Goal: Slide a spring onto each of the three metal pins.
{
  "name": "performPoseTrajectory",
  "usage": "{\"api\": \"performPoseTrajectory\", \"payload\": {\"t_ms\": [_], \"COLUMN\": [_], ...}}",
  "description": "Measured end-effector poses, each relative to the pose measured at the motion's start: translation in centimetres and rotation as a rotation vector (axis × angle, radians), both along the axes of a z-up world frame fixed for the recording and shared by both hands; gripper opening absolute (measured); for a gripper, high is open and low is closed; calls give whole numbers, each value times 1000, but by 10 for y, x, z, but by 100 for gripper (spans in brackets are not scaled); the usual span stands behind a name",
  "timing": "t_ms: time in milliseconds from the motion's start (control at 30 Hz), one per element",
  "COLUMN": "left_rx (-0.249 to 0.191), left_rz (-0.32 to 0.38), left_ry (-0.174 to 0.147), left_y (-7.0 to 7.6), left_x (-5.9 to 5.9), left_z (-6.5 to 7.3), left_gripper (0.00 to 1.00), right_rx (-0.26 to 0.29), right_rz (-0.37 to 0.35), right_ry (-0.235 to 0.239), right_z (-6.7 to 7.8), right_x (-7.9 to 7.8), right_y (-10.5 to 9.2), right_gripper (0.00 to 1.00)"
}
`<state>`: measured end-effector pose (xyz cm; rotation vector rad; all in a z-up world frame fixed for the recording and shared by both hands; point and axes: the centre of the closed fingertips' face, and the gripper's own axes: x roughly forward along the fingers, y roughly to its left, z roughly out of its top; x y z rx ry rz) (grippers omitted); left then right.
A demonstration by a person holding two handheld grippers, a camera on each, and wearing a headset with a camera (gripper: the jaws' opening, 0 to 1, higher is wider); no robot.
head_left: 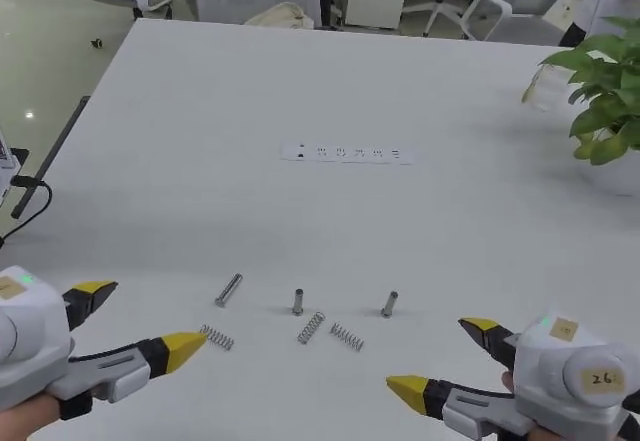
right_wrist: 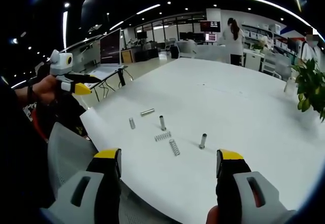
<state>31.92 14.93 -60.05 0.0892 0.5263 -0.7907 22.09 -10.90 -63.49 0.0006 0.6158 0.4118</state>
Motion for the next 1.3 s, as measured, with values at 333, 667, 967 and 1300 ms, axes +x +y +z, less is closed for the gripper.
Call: {"api": "performPoseTrajectory", "payload": {"t_ms": [333,667,967,1300], "left_rx": [5,14,38,58], "left_rz": [-1,-6,-22,-53], "left_ry": [3,-1,-7,-11], "left_y": [-5,-6,-5,-14], "left_x": [6,17,29,44], "left_z": [-5,-8,-13,-19], "left_gripper": [71,70,70,69], "right_rx": [-2,3,-2,-3], "right_rz": [1,0,15,13], "right_ry": [4,1,9,14], "right_z": [-1,0,-3,-4], "right_x": [-3,-1,-4,-5], "right_y": [1,-1,2,2], "right_gripper": [75,74,74,74]}}
